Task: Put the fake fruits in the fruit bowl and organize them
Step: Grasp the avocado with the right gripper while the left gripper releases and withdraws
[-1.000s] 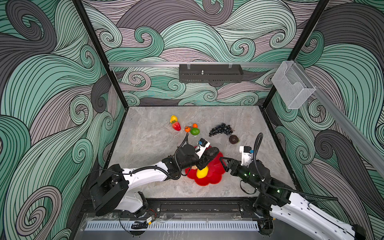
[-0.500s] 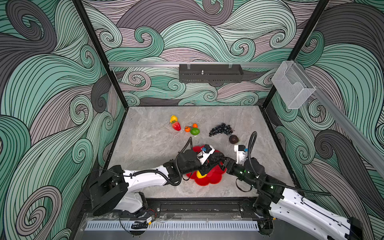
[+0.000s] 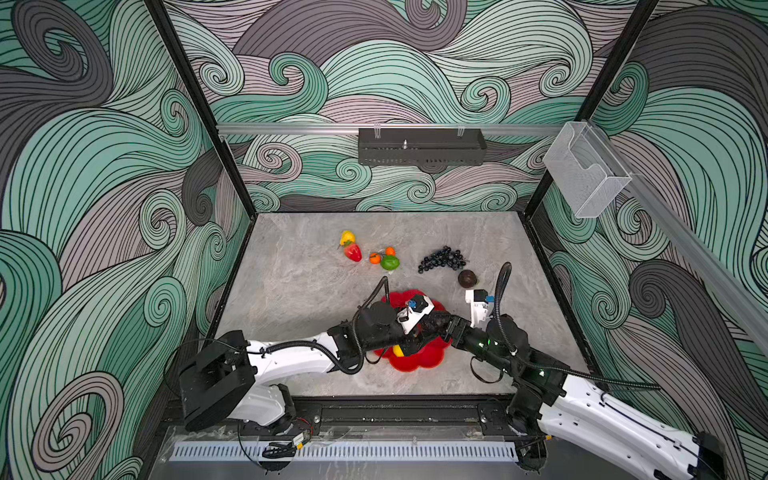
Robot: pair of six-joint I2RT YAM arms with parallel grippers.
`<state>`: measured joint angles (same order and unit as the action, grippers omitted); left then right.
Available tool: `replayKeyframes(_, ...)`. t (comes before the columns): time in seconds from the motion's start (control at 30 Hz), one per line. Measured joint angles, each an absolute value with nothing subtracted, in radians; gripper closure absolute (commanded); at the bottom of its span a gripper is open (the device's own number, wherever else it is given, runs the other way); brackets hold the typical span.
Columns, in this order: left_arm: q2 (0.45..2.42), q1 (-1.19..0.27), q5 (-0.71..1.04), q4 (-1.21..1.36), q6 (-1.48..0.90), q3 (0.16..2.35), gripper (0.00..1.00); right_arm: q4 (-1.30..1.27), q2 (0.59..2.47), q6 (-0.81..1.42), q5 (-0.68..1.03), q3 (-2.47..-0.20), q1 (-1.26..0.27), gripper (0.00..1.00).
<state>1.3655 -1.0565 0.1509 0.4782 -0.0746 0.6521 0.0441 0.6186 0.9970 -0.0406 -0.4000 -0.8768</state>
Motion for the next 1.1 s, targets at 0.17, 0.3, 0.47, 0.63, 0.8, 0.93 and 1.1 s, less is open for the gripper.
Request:
replayKeyframes(0.17,1.365,-1.056,0.147,0.473,-0.071,0.652,0.36,0.058,0.635,0.977,-0.035,-0.414,-0.877,0.54)
replayKeyframes(0.3,1.365,-1.058,0.143,0.479,-0.067,0.652,0.26,0.083,0.642,0.958,-0.033,-0.428,-0.877,0.54)
replayKeyframes(0.47,1.344,-1.063,0.137,0.444,-0.051,0.652,0.14,0.193,0.657,0.886,-0.062,-0.498,-0.877,0.54)
replayKeyframes(0.63,1.187,-1.063,0.073,0.385,-0.049,0.602,0.11,0.350,0.718,0.726,-0.141,-0.634,-0.876,0.53)
replayKeyframes(0.8,0.983,-1.062,-0.067,0.289,-0.086,0.523,0.07,0.435,0.791,0.606,-0.179,-0.659,-0.876,0.53)
replayKeyframes(0.93,0.846,-1.054,-0.193,0.221,-0.137,0.448,0.01,0.456,0.866,0.579,-0.174,-0.659,-0.876,0.53)
replayKeyframes(1.1,0.727,-1.028,-0.309,0.192,-0.194,0.356,0.01,0.450,0.962,0.584,-0.161,-0.659,-0.876,0.52)
